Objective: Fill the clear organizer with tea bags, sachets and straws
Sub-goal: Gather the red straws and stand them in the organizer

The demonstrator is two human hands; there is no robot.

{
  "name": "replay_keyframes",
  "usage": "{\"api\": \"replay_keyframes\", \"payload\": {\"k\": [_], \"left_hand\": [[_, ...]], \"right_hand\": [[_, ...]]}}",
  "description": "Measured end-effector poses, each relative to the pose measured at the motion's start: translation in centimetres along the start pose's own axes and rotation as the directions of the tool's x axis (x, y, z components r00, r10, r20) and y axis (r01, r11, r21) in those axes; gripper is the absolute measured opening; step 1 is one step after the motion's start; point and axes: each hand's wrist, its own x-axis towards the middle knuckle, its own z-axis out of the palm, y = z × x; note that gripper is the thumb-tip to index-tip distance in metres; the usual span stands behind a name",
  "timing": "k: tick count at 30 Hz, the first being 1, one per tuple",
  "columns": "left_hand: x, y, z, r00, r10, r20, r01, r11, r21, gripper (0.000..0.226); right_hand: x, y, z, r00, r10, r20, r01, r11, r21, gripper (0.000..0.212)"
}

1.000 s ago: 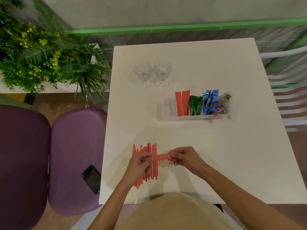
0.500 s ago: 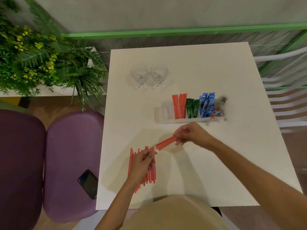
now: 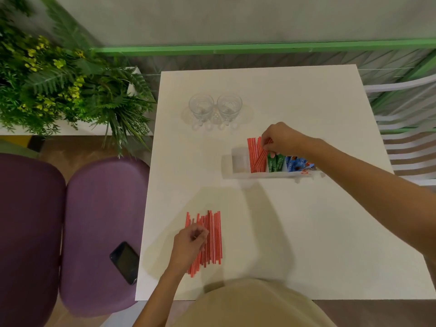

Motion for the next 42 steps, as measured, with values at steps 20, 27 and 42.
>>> {"api": "replay_keyframes", "payload": {"k": [20,27,42], "left_hand": [[0.3,-1.2,-0.1,0.997,0.055,-0.049,-0.036,0.948,0.316,0.009],[0.7,-0.3,0.9,1.000,0.009,0.001,-0.008,0.803,0.596,0.031],[2.4,3.4,2.7,0.988,-0.066,0.142,-0.082,0.559,0.825,0.014]], "right_hand": [[0.4,-0.5,0.9,0.995,-0.028,-0.091,0.002,0.962,-0.275,0.037],[-3.2,-2.0,2.6,0.976,-0.091,-0.198,0.076,0.994,-0.082,0.023],[-9.8,-2.4,20.1,0.927,0.035,0.373,-0.190,0.901,0.389,0.014]]}}
